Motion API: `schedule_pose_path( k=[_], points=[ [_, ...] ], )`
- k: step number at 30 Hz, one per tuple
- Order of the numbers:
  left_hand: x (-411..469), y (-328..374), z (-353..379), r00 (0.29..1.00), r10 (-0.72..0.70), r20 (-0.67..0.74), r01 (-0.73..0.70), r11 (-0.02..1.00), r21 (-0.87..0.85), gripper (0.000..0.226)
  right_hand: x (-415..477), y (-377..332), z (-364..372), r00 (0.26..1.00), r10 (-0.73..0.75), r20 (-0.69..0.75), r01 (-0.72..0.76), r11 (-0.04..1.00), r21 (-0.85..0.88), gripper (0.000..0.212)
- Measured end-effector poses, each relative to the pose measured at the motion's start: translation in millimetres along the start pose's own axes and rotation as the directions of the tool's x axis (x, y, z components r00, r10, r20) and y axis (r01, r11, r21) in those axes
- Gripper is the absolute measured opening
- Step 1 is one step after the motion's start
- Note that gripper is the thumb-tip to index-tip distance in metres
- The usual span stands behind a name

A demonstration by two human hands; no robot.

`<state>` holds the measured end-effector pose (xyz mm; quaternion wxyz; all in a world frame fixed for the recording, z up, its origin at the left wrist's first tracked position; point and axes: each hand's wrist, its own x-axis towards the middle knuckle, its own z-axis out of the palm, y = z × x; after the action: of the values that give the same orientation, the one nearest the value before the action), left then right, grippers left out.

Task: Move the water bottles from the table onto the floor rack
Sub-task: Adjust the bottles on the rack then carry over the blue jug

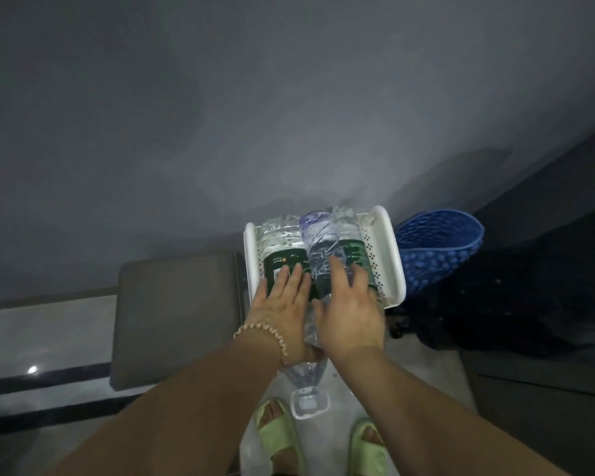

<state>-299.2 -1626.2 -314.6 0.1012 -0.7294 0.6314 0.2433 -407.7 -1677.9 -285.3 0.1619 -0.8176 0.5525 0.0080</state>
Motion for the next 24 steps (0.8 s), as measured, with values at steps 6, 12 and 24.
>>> schedule_pose_path(
  k=[6,12,24],
  points=[
    [0,-8,3,1.000,0.011,-0.014,-0.012,0.998,-0.061,0.124,-2,5,23,0.987,-0.142,0.081,0.145,0.989,-0.033,0.077],
    [-2,-8,1,1.000,0.007,-0.003,-0.007,0.998,-0.063,0.127,4,10,27,0.977,-0.140,0.163,0.175,0.958,-0.227,0.087],
    [-5,-5,10,0.999,-0.035,-0.005,0.034,0.997,-0.073,0.127,8,15,36,0.974,-0.158,0.164,0.187,0.964,-0.186,0.067]
  ],
)
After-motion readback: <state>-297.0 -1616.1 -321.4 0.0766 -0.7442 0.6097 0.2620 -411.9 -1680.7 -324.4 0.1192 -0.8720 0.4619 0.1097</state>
